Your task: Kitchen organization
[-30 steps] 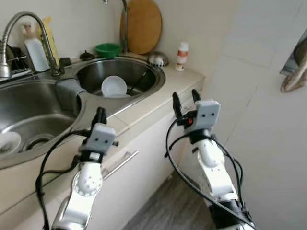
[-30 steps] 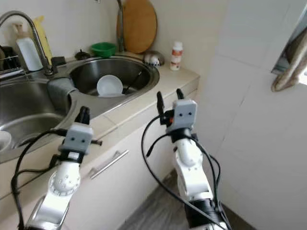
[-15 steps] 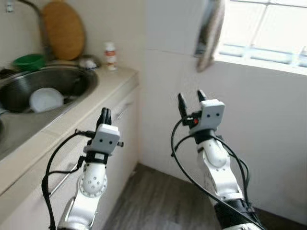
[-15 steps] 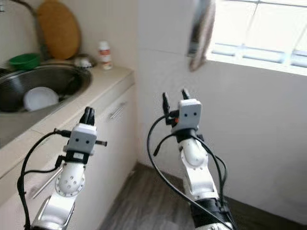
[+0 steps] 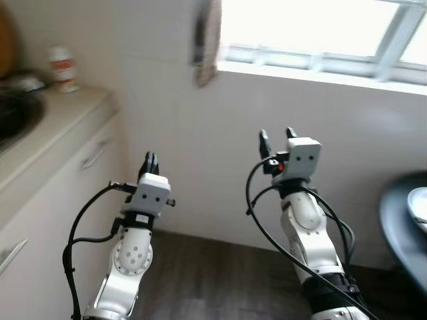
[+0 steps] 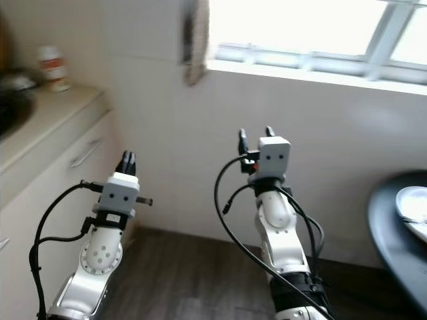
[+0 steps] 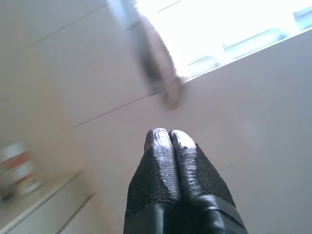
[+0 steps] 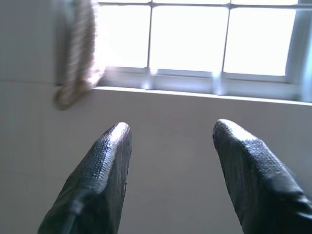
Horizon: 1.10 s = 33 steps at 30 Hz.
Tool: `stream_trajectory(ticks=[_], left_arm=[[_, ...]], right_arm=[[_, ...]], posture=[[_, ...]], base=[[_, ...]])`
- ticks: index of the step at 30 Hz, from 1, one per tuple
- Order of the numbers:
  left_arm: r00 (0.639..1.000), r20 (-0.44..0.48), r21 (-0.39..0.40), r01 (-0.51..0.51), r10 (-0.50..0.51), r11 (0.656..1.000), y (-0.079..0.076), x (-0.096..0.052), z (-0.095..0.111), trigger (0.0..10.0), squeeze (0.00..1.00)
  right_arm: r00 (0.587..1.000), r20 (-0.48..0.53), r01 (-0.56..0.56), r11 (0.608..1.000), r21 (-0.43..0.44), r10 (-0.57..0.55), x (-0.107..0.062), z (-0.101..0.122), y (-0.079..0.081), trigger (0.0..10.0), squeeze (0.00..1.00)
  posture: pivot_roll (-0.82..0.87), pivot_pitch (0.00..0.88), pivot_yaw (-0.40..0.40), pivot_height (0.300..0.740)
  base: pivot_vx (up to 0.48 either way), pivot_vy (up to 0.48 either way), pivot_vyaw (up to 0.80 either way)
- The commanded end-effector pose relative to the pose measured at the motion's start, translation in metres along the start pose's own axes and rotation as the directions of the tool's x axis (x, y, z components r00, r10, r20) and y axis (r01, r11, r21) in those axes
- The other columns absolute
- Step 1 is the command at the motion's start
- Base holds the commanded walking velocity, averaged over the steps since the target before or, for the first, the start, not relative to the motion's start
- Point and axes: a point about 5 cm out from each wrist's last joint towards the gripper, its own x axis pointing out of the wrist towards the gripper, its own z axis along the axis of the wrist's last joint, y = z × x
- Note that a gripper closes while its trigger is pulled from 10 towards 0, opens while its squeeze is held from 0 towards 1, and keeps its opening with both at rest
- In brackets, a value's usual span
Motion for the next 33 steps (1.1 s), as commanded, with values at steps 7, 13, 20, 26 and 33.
stream_trajectory(ticks=[7,13,20,26,33], left_arm=[[1.000,0.009,-0.012,0.004,-0.004,1.000,-0.003,0.002,0.002,10.0,0.00],[1.000,0.007,-0.011,0.004,-0.004,1.000,-0.003,0.002,0.001,10.0,0.00],[1.000,-0.013,-0.017,0.002,-0.002,1.000,-0.004,0.001,-0.003,10.0,0.00],[1.000,-0.030,-0.020,0.004,-0.005,1.000,-0.003,0.000,-0.006,10.0,0.00],[0.999,-0.036,-0.030,0.007,-0.008,1.000,-0.004,-0.001,-0.007,10.0,0.00]], right_arm=[[1.000,-0.013,0.017,1.000,-0.019,-0.017,0.002,-0.001,-0.005,10.0,0.00],[1.000,-0.018,0.023,0.999,-0.022,-0.024,0.002,-0.001,-0.005,10.0,0.00],[0.999,-0.037,0.027,0.999,-0.035,-0.028,0.002,-0.005,-0.006,10.0,0.00],[0.998,-0.056,0.029,0.999,-0.043,-0.031,0.000,-0.008,-0.008,10.0,0.00],[0.992,-0.125,-0.001,0.995,-0.098,-0.012,-0.003,-0.020,-0.005,10.0,0.00]], posture=[[-0.04,0.000,-0.023,0.740],[-0.04,0.000,-0.024,0.740],[-0.04,0.000,-0.021,0.740],[-0.04,0.000,-0.019,0.740],[-0.04,0.000,-0.019,0.740]], base=[[0.000,0.000,-0.80],[0.000,0.000,-0.80],[0.000,0.000,-0.80],[0.000,0.000,-0.80],[0.000,0.000,-0.11]])
